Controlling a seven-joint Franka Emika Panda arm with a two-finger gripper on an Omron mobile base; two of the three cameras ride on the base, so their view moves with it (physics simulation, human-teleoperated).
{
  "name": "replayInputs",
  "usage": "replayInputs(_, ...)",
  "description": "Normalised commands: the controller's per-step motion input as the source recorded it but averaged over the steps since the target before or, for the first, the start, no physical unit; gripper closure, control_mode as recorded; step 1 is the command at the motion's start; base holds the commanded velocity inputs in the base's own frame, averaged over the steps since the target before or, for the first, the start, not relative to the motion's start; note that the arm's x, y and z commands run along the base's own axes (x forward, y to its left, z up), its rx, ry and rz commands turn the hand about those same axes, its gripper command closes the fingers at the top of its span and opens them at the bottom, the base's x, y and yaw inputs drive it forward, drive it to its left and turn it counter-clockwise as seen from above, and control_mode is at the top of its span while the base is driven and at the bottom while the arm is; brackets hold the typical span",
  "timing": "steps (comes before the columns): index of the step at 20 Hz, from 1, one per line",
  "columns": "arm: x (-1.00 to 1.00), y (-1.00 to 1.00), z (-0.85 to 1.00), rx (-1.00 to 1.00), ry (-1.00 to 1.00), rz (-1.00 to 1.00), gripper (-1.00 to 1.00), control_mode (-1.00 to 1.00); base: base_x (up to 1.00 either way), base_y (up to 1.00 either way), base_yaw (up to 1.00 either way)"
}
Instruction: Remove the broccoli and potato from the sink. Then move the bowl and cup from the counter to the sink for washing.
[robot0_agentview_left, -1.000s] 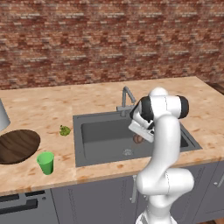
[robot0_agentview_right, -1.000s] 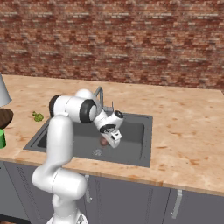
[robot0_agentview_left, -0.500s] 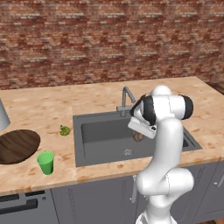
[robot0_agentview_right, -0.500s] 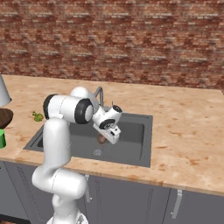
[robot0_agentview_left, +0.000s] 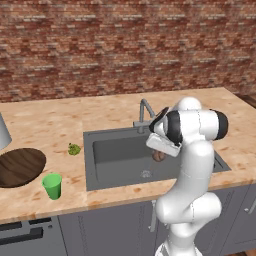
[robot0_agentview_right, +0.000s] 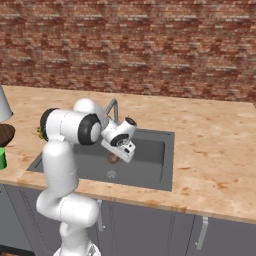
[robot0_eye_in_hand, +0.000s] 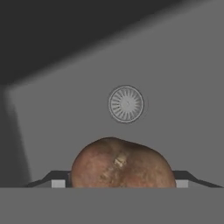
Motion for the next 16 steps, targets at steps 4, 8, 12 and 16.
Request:
replayInputs(4,-0.12,0.10,0.38,-0.02,-0.09,0.15,1.00,-1.00,0.00,0.00,0.00)
replayInputs(8,-0.17,0.13,0.35,-0.02,-0.08,0.12,1.00,-1.00,0.00,0.00,0.00)
replayInputs(12,-0.23,0.14,0.34,0.00,-0.01,0.09,1.00,-1.00,0.00,0.00,0.00)
replayInputs(16,-0.27,0.12,0.32,0.00,0.00,0.05,1.00,-1.00,0.00,0.00,0.00)
